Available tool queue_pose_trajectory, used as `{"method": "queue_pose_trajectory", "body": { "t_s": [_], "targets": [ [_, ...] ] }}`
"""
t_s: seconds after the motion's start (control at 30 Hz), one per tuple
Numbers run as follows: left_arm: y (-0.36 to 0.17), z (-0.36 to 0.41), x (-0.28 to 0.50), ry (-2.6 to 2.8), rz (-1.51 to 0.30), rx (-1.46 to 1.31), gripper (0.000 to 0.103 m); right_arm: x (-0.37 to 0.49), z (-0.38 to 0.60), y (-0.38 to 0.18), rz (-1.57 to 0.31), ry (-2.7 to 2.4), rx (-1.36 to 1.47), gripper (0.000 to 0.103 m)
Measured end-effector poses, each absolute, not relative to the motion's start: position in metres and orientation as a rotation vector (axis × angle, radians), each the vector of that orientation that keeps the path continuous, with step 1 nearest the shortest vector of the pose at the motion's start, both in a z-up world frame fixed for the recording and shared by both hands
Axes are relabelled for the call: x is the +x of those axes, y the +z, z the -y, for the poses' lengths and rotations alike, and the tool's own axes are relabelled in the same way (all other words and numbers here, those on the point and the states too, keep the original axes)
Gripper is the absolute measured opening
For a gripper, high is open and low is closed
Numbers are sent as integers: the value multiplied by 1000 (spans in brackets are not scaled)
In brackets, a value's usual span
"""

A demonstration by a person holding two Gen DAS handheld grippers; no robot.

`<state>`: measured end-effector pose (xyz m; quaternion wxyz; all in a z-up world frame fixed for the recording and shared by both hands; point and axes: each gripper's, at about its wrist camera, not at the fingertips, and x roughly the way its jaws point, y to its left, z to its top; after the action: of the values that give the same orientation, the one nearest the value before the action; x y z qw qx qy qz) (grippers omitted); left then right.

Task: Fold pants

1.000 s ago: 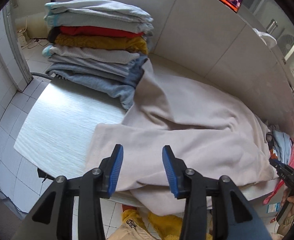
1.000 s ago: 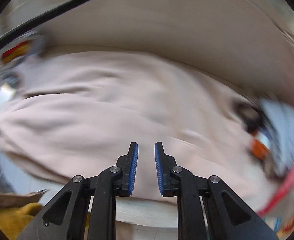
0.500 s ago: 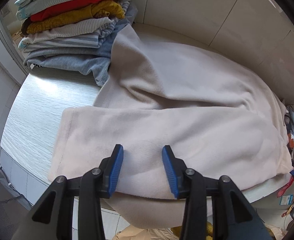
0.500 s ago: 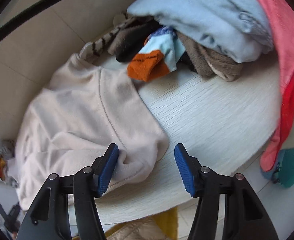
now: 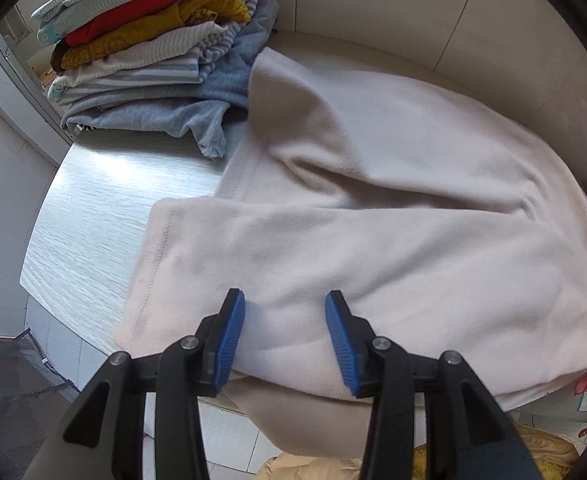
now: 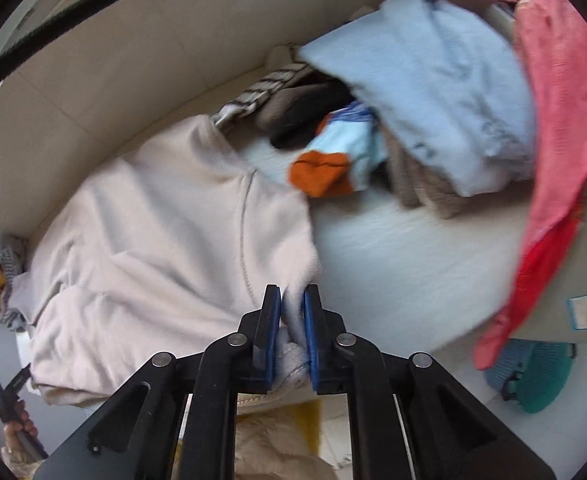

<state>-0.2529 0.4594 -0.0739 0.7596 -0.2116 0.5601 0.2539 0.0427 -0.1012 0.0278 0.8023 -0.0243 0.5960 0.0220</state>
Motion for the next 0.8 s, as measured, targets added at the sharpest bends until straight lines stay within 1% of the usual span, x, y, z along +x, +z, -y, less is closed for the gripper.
{"method": "queue_pose_trajectory", "body": {
  "t_s": [0.13, 0.2, 0.27, 0.37, 0.4, 0.5, 0.53, 0.6, 0.63, 0.7, 0.8],
  "targets": [
    [-79, -459, -253, 554, -1242, -450, 46, 53, 100, -12, -1407, -37, -222, 13],
    [-75, -459, -251, 564, -1246, -446, 46, 57, 91, -10, -1378, -76, -291, 13],
    [-66, -463, -247, 576, -1220, -442, 46, 62, 79, 10, -1298, -34, -290, 15],
    [-51, -470, -231, 574, -1170, -416, 46, 83, 49, 36, -1195, 52, -327, 24],
    [-47, -474, -222, 574, -1159, -402, 46, 96, 33, 41, -1177, 95, -350, 30],
    [-37, -486, -192, 567, -1113, -390, 46, 132, -12, 38, -1166, 250, -384, 35],
    [-34, -491, -181, 570, -1096, -384, 46, 145, -31, 31, -1185, 323, -399, 40],
    [-31, -504, -157, 578, -1085, -358, 52, 165, -66, 14, -1221, 406, -454, 48],
    [-31, -508, -146, 578, -1079, -347, 54, 174, -82, 6, -1233, 429, -493, 48],
    [-33, -521, -131, 578, -1079, -345, 62, 188, -113, -11, -1247, 482, -587, 48],
    [-41, -536, -109, 591, -1095, -358, 65, 201, -143, -27, -1243, 531, -682, 48]
  ]
}}
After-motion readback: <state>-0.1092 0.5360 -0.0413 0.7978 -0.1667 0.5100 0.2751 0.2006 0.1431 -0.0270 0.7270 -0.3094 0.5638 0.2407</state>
